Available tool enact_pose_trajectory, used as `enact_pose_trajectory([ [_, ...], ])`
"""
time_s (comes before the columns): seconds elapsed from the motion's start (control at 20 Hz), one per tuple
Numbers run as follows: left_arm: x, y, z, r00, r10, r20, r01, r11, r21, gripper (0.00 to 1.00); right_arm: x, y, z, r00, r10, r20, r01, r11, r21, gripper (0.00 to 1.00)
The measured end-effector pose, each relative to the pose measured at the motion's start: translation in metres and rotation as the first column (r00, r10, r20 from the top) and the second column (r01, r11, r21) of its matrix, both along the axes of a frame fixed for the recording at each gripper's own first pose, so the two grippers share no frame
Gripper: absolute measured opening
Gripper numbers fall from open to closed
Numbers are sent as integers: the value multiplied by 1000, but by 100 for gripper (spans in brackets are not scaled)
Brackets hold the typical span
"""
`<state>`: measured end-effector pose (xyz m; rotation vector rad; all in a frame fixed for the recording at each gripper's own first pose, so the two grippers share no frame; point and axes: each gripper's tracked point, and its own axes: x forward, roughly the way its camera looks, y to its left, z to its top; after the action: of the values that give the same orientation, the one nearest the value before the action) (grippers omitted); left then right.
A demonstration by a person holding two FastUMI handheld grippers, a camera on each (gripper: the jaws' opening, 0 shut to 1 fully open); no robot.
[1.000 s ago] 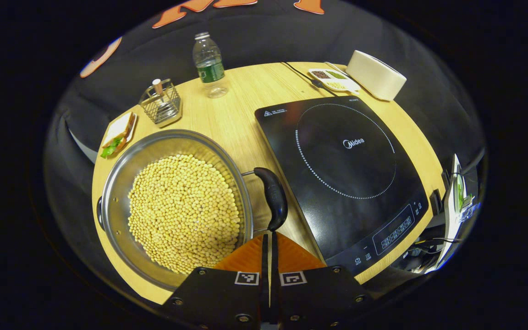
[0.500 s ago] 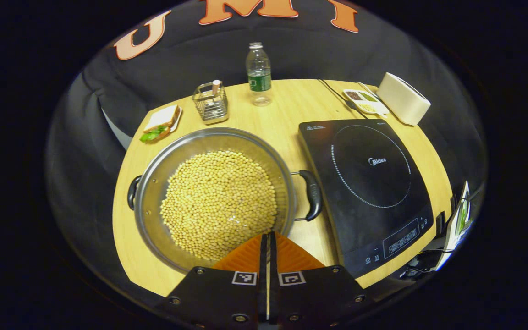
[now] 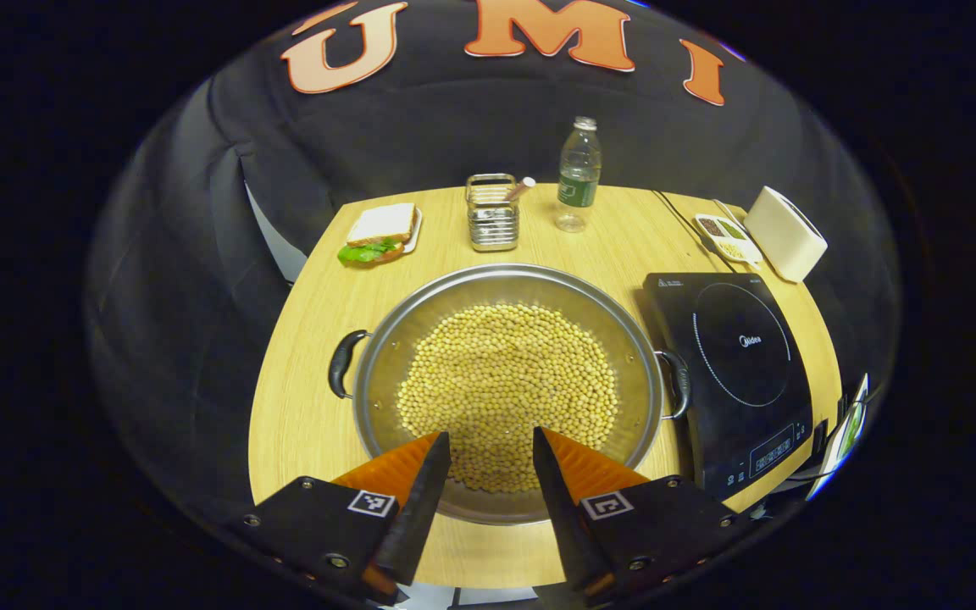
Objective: First push the handle of the pot to place it horizontally, then grasp the pot with both hands and set it on the induction cooktop.
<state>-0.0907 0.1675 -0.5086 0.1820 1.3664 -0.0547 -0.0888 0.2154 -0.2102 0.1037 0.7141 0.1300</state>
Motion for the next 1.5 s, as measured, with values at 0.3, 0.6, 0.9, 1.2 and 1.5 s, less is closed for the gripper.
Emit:
enact_pose_trajectory([
  [0.3,18,58,6,999,31,28,-30,998,-48,77,-22,138,-45,974,179,-138,-169,982,83,96],
  [0.6,31,107,-2,999,15,32,-13,998,-62,79,-49,250,-80,908,308,-285,-263,947,185,96],
  [0.9,37,116,-22,1000,-23,-1,22,991,-133,87,-86,332,-120,815,399,-420,-308,913,269,94],
  [1.2,49,120,-50,999,-44,-26,40,989,-145,87,-108,375,-164,735,431,-524,-349,902,253,92],
  [1.5,54,128,-82,996,-62,-69,54,992,-117,87,-120,396,-204,669,433,-603,-385,897,218,89],
])
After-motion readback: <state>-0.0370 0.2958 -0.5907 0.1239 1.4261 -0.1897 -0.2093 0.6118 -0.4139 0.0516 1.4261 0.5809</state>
